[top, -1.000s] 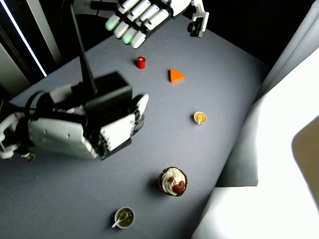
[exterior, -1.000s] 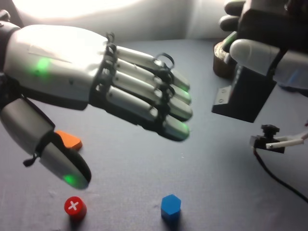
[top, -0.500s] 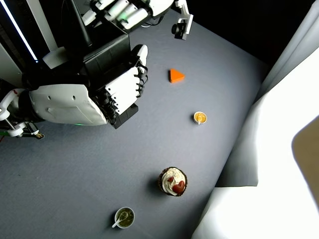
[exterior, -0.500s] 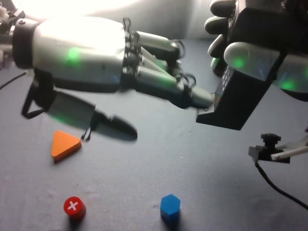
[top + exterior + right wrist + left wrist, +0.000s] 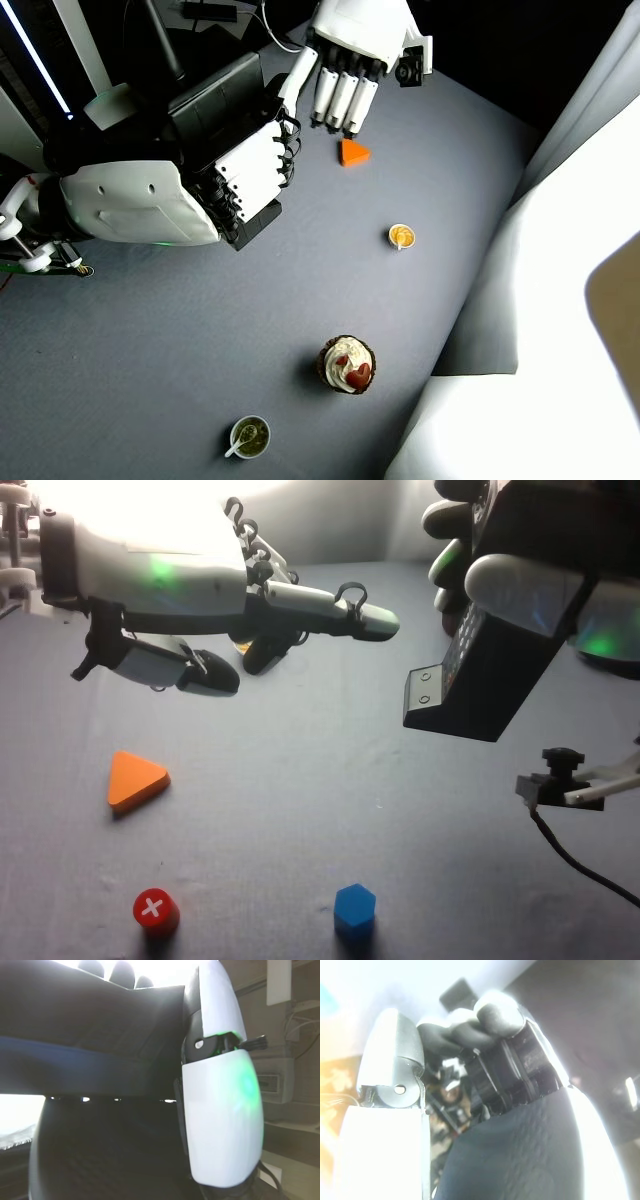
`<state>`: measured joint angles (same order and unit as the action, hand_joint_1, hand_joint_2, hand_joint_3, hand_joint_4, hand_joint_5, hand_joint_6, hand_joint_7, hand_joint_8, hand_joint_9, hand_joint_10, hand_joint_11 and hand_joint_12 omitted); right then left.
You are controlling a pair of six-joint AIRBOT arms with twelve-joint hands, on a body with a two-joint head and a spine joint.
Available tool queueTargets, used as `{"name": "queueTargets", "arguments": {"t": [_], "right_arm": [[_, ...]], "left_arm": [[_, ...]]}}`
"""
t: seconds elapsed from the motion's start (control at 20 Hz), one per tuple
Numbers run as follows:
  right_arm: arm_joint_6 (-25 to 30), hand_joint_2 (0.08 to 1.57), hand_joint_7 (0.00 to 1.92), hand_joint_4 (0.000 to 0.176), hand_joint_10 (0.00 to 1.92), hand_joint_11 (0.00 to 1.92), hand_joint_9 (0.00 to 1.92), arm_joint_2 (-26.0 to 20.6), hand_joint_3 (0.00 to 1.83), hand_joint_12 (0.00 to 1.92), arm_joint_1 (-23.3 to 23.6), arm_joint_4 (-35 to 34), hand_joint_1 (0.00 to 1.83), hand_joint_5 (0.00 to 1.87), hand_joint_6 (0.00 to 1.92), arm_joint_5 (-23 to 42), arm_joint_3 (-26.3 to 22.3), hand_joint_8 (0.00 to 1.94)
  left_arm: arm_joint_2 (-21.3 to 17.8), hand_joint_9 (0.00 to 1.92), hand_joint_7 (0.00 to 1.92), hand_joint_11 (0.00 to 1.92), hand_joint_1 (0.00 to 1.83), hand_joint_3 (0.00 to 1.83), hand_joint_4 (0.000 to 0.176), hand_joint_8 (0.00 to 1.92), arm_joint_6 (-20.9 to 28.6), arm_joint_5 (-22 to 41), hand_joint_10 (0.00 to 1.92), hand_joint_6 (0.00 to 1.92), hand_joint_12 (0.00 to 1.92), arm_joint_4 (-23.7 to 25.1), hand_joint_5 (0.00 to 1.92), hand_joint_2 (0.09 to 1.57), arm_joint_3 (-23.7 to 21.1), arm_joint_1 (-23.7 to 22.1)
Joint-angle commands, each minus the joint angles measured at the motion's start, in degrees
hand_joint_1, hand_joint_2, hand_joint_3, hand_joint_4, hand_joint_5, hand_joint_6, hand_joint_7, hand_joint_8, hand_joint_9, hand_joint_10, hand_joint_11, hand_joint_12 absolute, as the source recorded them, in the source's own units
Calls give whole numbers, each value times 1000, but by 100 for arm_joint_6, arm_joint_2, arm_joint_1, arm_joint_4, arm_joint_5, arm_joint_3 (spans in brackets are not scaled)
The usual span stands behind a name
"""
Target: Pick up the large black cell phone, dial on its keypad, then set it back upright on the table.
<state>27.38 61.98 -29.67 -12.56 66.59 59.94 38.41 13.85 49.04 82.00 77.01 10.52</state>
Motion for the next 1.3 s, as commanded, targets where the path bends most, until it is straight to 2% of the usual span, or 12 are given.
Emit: {"name": "queueTargets", "arguments": {"t": [0.0, 0.25, 0.35, 0.55, 0.6, 0.65, 0.7, 0.9, 1.0, 1.1, 1.15, 1.25], "right_arm": [[142, 1107, 1004, 0, 1073, 769, 994, -75, 0, 1623, 102, 57, 1490, 908, 866, 780, 10, 817], [142, 1097, 1006, 0, 1052, 836, 993, -75, 0, 1575, 128, 87, 1491, 922, 855, 743, 30, 801], [142, 1094, 1007, 0, 1021, 861, 1009, -75, 0, 1557, 128, 89, 1491, 918, 878, 724, 41, 781], [142, 1096, 1015, 0, 1035, 799, 1009, -75, 0, 1588, 133, 95, 1491, 936, 853, 655, 67, 786], [142, 1099, 1013, 0, 1158, 866, 995, -75, 2, 1265, 137, 96, 1403, 942, 897, 649, 73, 836], [142, 1091, 1015, 0, 1058, 857, 1000, -75, 2, 1500, 140, 97, 1473, 951, 832, 635, 73, 794], [144, 1089, 1012, 0, 1025, 864, 1005, -75, 1, 1536, 140, 99, 1488, 948, 835, 634, 73, 790], [210, 1084, 1034, 0, 966, 850, 1033, -75, 0, 1543, 140, 161, 1492, 953, 853, 609, 69, 738], [257, 1093, 1004, 0, 998, 838, 1018, -84, 0, 1559, 140, 203, 1491, 929, 874, 599, 41, 792], [325, 1105, 961, 0, 1051, 843, 989, -114, 1, 1571, 140, 253, 1489, 889, 915, 583, 1, 866], [362, 1122, 946, 0, 1182, 863, 977, -129, 3, 1261, 140, 285, 1398, 860, 1010, 582, -11, 947], [385, 1130, 938, 0, 1220, 931, 976, -152, 0, 1075, 140, 308, 1376, 845, 1018, 581, -18, 986]], "left_arm": [[-5, 701, 731, 612, 1319, 17, 124, 1449, -39, 101, 1905, 2, 1921, -466, 23, 1228, -12, -118], [-4, 724, 701, 620, 1311, 7, 146, 1490, -167, -248, 1920, 1, 1921, -636, 8, 1251, -240, -140], [-8, 741, 690, 654, 1308, 6, 138, 1513, -167, -321, 1921, 2, 1921, -649, 8, 1257, -367, -148], [-42, 719, 685, 609, 1309, 5, 138, 1524, -195, -495, 1921, 1, 1921, -658, 2, 1260, -767, -159], [-51, 727, 660, 628, 1301, 10, 133, 1562, -197, -557, 1921, 0, 1921, -654, 0, 1274, -868, -167], [-62, 727, 650, 620, 1298, 11, 131, 1578, -222, -614, 1921, 0, 1921, -644, 0, 1280, -982, -178], [-71, 713, 681, 600, 1307, 2, 131, 1528, -235, -687, 1921, 0, 1921, -628, 2, 1264, -1080, -187], [-66, 700, 713, 590, 1314, 0, 127, 1478, -275, -935, 1921, 2, 1921, -514, 30, 1248, -1292, -239], [-58, 708, 716, 602, 1318, 0, 130, 1473, -318, -1083, 1921, 2, 1921, -492, 25, 1246, -1198, -254], [-23, 704, 734, 602, 1320, 0, 122, 1438, -401, -1229, 1872, 5, 1921, -497, 47, 1236, -1017, -272], [7, 691, 737, 588, 1320, 0, 120, 1429, -460, -1335, 1852, 6, 1921, -495, 55, 1233, -903, -272], [57, 729, 732, 630, 1320, 0, 122, 1447, -577, -1557, 1918, 3, 1921, -477, 43, 1236, -773, -271]]}}
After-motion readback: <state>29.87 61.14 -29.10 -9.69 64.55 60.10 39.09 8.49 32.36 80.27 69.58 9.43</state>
